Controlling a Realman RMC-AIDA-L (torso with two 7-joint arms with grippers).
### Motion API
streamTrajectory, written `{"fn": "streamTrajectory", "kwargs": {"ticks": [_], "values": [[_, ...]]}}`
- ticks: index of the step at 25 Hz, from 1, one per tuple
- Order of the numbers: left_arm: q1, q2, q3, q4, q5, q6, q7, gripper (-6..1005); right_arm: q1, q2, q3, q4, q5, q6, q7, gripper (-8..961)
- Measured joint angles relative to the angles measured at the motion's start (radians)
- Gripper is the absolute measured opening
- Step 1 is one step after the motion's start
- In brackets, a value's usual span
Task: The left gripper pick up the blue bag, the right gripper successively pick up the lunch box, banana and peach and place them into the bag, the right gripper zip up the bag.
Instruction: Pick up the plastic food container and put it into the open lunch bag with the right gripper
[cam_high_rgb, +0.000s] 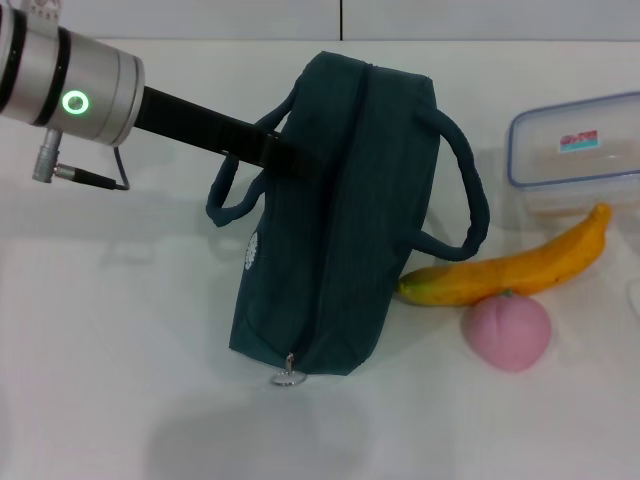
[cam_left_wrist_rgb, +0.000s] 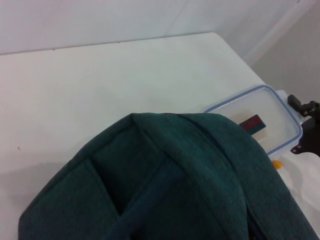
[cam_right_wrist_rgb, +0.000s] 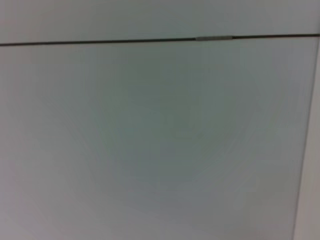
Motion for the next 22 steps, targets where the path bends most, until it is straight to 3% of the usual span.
{"fn": "streamTrajectory", "kwargs": {"ticks": [7,11,17,22], "values": [[-0.001,0.000,0.000,0.000,0.000,0.000,-0.001,43,0.001,0.000,0.000,0.000,0.023,-0.058,0.009,103],[-0.005,0.000,0.000,0.000,0.000,0.000,-0.002,43,0.024,0.002,0.000,0.002,0.062,-0.161,0.022,104],[-0.008,-0.002,0.004,0.000,0.000,0.000,-0.006,43,0.106,0.005,0.000,0.029,0.111,-0.319,0.023,107],[-0.011,-0.003,0.006,-0.002,-0.003,0.000,-0.007,43,0.211,0.006,-0.003,0.078,0.114,-0.347,0.019,109]]}}
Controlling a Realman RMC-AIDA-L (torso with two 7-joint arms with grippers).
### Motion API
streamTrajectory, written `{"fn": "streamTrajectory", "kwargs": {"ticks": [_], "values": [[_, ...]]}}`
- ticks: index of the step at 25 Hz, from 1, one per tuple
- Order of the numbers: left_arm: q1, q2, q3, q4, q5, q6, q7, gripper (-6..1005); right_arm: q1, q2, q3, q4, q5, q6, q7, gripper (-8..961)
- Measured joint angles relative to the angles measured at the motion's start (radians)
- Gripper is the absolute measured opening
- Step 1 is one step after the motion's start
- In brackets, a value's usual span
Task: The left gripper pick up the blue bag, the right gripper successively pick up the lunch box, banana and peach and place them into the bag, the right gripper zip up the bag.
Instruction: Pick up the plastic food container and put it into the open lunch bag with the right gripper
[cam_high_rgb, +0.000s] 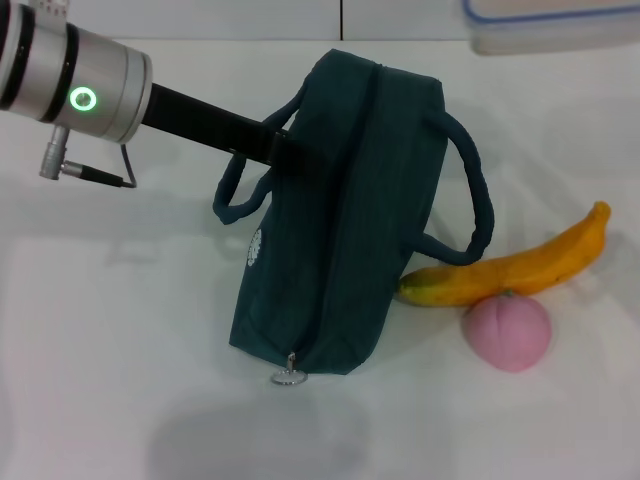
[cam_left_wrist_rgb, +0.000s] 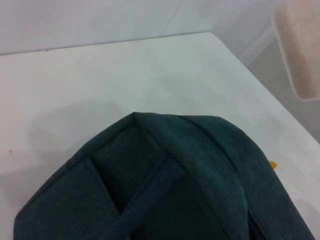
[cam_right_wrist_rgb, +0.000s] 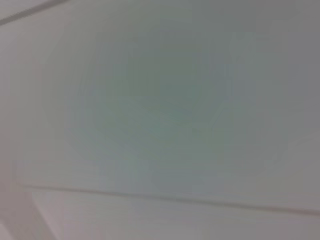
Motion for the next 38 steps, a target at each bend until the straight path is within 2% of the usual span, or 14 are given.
{"fn": "streamTrajectory", "kwargs": {"ticks": [4,10,13,20,25,32,38], "values": [[-0.008,-0.001,0.013,-0.016,-0.019,-0.017,0.001,43,0.062,0.000,-0.014,0.042,-0.037,0.029,-0.029,111],[-0.012,0.002,0.053,-0.029,-0.047,-0.051,0.005,43,0.072,0.000,-0.014,0.073,-0.150,0.102,-0.109,113],[-0.006,0.004,0.053,-0.029,-0.045,-0.052,0.005,43,0.041,0.000,-0.014,0.062,-0.184,0.127,-0.117,114],[-0.006,0.007,0.054,-0.023,-0.042,-0.052,0.004,44,-0.087,-0.003,-0.008,-0.019,-0.188,0.126,-0.123,117],[-0.014,0.009,0.055,-0.023,-0.041,-0.046,-0.003,44,-0.115,-0.006,-0.019,-0.063,-0.192,0.133,-0.124,119],[-0.048,0.022,0.054,-0.018,-0.040,-0.035,-0.043,44,-0.082,-0.004,-0.118,-0.095,-0.197,0.202,-0.125,122],[-0.064,0.023,0.058,-0.022,-0.039,-0.033,-0.046,44,0.004,0.000,-0.223,-0.092,-0.207,0.202,-0.125,125]]}}
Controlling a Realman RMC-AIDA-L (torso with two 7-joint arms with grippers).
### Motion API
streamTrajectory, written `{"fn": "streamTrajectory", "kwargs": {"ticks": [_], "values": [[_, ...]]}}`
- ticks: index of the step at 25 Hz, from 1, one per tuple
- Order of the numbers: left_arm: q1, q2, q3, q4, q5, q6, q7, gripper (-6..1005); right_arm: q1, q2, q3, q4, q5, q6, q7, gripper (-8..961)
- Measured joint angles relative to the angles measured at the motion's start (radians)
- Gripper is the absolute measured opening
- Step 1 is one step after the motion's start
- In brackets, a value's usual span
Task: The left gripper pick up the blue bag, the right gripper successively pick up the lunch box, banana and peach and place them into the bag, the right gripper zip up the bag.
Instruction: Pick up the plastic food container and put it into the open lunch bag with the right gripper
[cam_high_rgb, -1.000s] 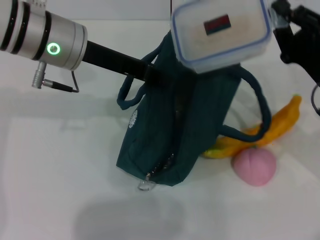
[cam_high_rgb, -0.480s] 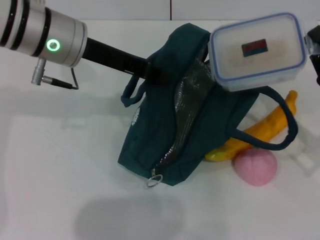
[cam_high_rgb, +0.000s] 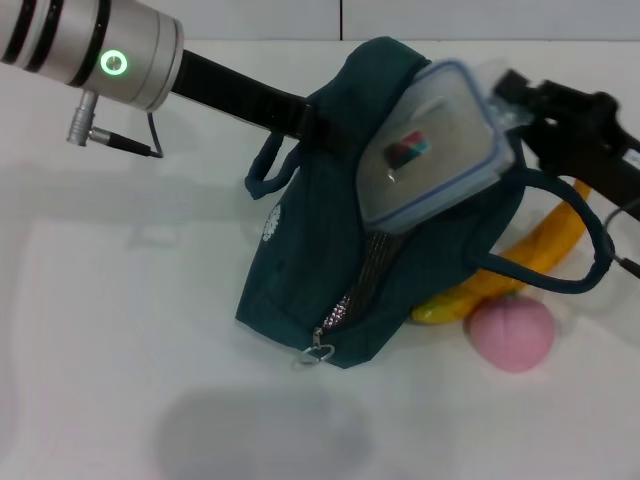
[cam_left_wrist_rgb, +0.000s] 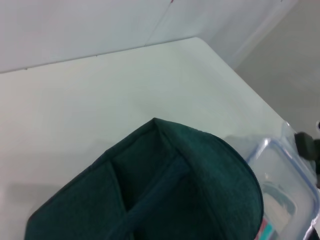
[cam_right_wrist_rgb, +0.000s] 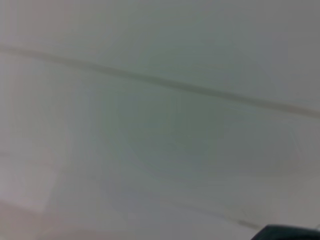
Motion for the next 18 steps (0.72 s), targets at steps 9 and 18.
{"fn": "streamTrajectory", "kwargs": {"ticks": [9,18], "values": [[-0.001,0.000,0.001,-0.002,0.000,-0.001,0.001,44,0.060,0.000,-0.070,-0.002,-0.001,0.021,-0.116,128],[-0.001,0.002,-0.003,0.003,0.000,0.000,0.002,44,0.061,-0.002,-0.163,-0.071,-0.003,0.070,-0.153,132]]}}
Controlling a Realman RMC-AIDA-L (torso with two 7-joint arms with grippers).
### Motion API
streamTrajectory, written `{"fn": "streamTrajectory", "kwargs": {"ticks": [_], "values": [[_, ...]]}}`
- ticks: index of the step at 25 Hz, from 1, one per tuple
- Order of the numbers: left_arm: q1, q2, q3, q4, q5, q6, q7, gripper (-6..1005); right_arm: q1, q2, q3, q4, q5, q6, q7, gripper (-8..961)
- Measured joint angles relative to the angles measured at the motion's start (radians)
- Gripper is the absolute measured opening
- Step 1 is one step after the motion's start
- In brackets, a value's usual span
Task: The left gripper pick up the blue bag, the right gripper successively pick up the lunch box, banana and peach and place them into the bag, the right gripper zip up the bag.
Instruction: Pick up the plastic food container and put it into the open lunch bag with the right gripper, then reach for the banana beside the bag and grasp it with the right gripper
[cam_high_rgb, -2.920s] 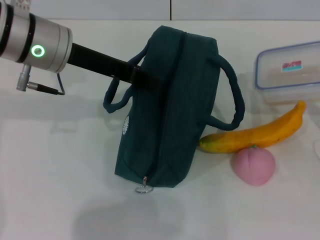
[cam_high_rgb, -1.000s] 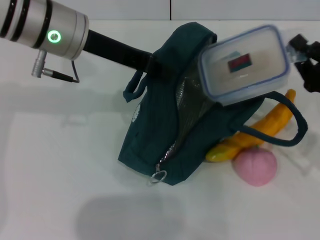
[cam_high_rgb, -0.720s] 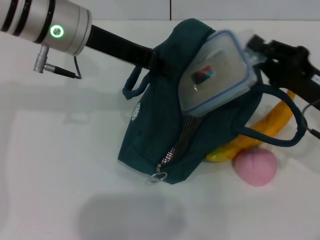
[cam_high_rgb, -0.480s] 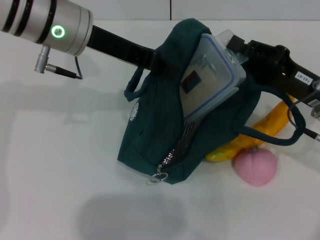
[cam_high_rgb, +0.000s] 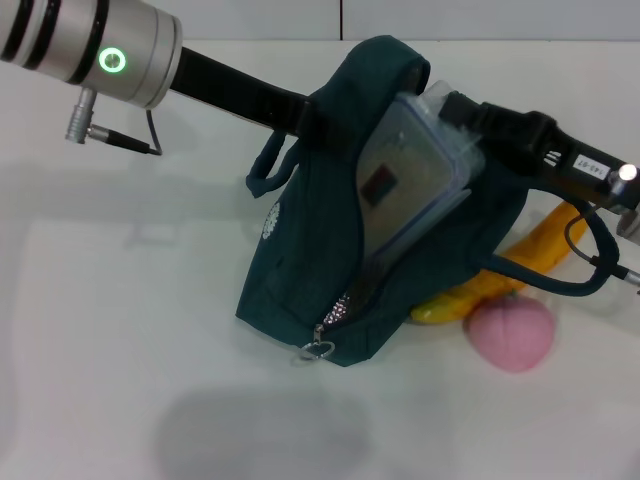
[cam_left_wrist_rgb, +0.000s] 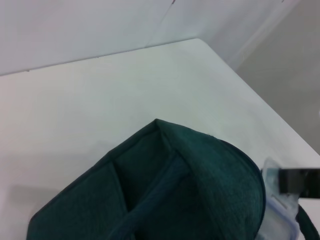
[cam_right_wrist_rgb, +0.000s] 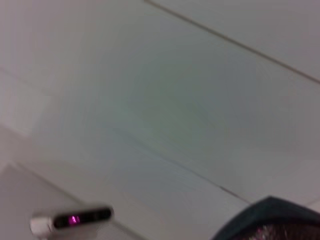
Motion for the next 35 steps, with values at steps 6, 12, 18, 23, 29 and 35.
{"fn": "streamTrajectory", "kwargs": {"ticks": [6,12,18,23,29,35], "values": [[-0.001,0.001,0.001,0.001,0.000,0.001,-0.001,44,0.033,-0.001,-0.136,-0.087,0.000,0.050,0.000,134],[0.006,0.006,-0.001,-0.002,-0.001,0.001,-0.003,44,0.033,-0.014,-0.290,-0.250,0.001,0.083,-0.006,148],[0.021,0.015,-0.003,-0.007,0.001,0.000,-0.003,44,0.000,-0.019,-0.301,-0.334,0.002,0.074,-0.040,185],[0.028,0.022,-0.030,-0.008,0.024,-0.004,0.002,44,-0.021,-0.052,-0.303,-0.374,0.000,0.028,-0.041,215],[0.038,0.019,-0.043,-0.009,0.047,-0.005,0.007,44,-0.136,-0.103,-0.270,-0.548,-0.003,-0.041,-0.041,469],[0.054,0.022,-0.044,-0.010,0.049,-0.007,0.009,44,-0.287,-0.094,-0.104,-0.721,-0.127,-0.046,-0.056,638]]}}
